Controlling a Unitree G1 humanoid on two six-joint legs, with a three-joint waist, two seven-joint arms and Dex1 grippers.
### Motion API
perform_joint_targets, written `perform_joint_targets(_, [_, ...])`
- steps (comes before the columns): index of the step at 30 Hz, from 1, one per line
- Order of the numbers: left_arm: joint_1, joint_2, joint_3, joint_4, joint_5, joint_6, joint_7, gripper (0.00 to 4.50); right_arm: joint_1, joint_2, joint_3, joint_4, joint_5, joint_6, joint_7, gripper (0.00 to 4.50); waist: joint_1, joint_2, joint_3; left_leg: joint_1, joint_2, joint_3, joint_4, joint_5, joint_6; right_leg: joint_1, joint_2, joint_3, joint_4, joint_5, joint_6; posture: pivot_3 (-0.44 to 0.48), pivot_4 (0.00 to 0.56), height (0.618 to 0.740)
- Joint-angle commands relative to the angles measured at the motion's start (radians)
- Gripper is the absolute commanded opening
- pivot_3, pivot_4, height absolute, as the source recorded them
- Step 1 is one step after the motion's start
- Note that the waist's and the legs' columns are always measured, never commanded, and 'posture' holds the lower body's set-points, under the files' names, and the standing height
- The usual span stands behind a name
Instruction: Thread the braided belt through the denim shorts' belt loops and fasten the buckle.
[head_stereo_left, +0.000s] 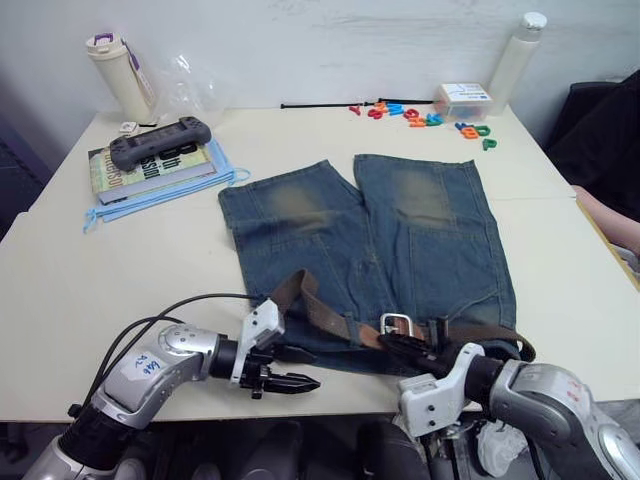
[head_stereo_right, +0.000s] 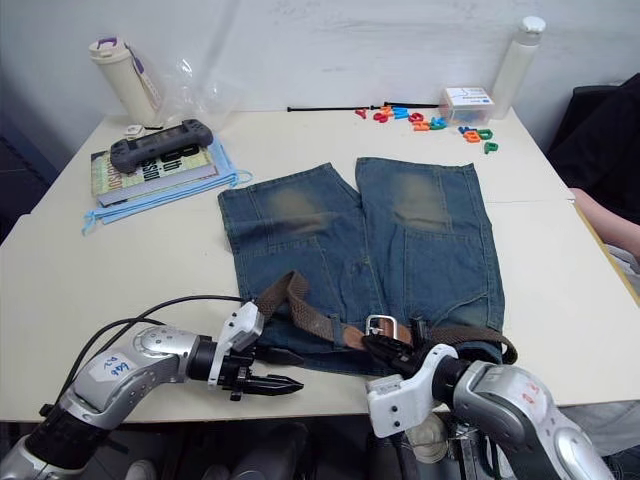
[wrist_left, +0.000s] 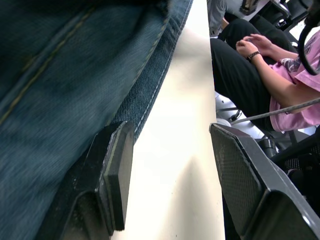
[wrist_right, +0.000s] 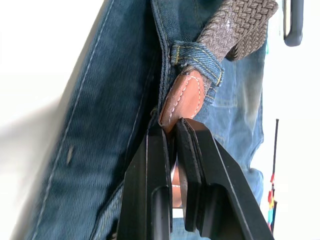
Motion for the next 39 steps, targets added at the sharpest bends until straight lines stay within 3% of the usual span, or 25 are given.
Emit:
perform_joint_targets(1, [0.058, 0.056, -0.029, 0.138, 0.124, 0.048, 0.047, 2.76, 0.08, -0.042, -0.068, -0.001, -0.01, -0.015, 0.007, 0.0, 0.0, 0.0, -0.001, 0.0, 0.0, 0.0, 0.0, 0.0, 0.0, 0.0, 0.0, 0.0, 0.0, 0.0, 0.0, 0.0, 0.15, 0.659])
perform_joint_targets(5, [0.055, 0.054, -0.029, 0.138, 0.122, 0.05, 0.053, 2.76, 0.065, -0.029, -0.049, 0.004, -0.004, -0.005, 0.004, 0.0, -0.002, 0.0, -0.001, 0.002, 0.001, 0.0, -0.002, 0.0, 0.0, 0.005, 0.001, 0.0, -0.004, -0.001, 0.0, 0.0, 0.15, 0.659])
perform_joint_targets(13, [0.039, 0.037, -0.022, 0.119, 0.107, 0.079, 0.068, 2.76, -0.035, 0.064, 0.087, 0.051, -0.049, 0.085, 0.039, 0.0, -0.019, 0.0, 0.001, 0.036, 0.012, 0.0, -0.03, -0.003, -0.006, 0.045, 0.004, -0.008, -0.029, -0.005, 0.0, 0.0, 0.15, 0.659])
perform_joint_targets(17, [0.031, 0.029, -0.017, 0.108, 0.099, 0.093, 0.074, 2.76, -0.039, 0.088, 0.119, 0.06, -0.06, 0.112, 0.046, 0.0, -0.017, 0.002, 0.0, 0.036, 0.015, 0.0, -0.032, -0.001, -0.008, 0.047, 0.005, -0.011, -0.031, -0.005, -0.001, 0.0, 0.15, 0.659])
perform_joint_targets(26, [0.026, 0.026, -0.016, 0.101, 0.098, 0.102, 0.073, 2.8, -0.029, 0.11, 0.109, -0.008, -0.029, 0.159, 0.054, 3.74, -0.017, 0.002, 0.0, 0.037, 0.016, -0.001, -0.035, -0.001, -0.01, 0.047, 0.005, -0.013, -0.033, -0.005, -0.002, 0.0, 0.15, 0.659])
perform_joint_targets(39, [0.017, 0.03, -0.022, 0.098, 0.097, 0.116, 0.065, 2.8, 0.001, 0.127, 0.118, -0.072, -0.04, 0.191, 0.057, 3.74, -0.017, 0.008, 0.004, 0.035, 0.016, -0.004, -0.036, -0.001, -0.01, 0.048, 0.005, -0.016, -0.037, -0.004, -0.001, 0.0, 0.15, 0.659])
